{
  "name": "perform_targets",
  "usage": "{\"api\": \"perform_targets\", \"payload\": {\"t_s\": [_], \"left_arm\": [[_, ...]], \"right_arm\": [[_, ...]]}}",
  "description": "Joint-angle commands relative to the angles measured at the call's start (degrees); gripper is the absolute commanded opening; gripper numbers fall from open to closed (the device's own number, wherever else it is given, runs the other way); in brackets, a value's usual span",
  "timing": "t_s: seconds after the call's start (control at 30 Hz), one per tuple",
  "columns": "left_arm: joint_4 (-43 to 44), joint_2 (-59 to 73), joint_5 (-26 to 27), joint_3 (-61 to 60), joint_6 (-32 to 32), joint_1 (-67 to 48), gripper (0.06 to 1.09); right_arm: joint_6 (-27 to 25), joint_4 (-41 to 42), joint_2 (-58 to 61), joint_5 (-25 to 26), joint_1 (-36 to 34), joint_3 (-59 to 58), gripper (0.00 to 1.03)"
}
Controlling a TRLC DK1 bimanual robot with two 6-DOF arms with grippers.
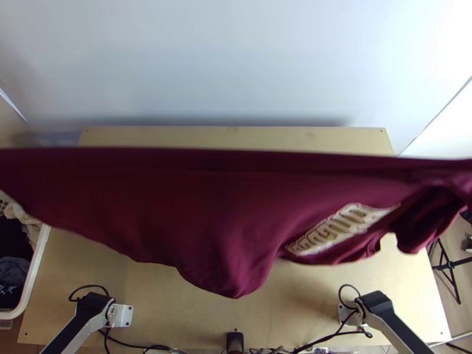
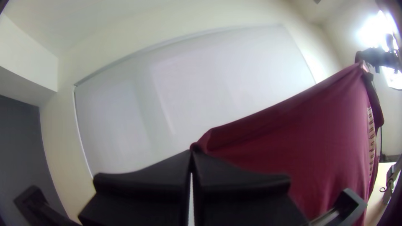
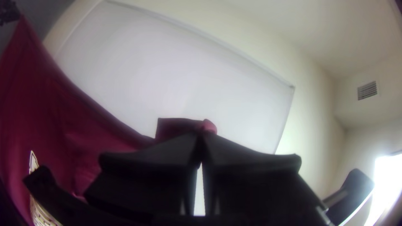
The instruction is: Fold the t-shirt
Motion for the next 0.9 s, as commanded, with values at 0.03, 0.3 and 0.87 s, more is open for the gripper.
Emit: {"api": "perform_targets", "payload": {"t_s": [0.03, 0.3, 0.87], "left_arm": [[-4.33, -4.34, 9.69, -0.15, 0.37, 7.89, 0.10], [-6.35, -7.33, 14.18, -8.32, -3.14, 13.34, 0.10], [6.13, 0.58, 14.35, -38.38, -7.98, 13.69, 0.09]], "right_arm": [[-0.30, -7.26, -5.00, -3.66, -2.36, 1.41, 0.03], [6.64, -8.84, -6.31, -6.39, -5.96, -6.33, 0.03], [17.10, 2.59, 2.21, -6.12, -6.05, -30.67, 0.03]]}}
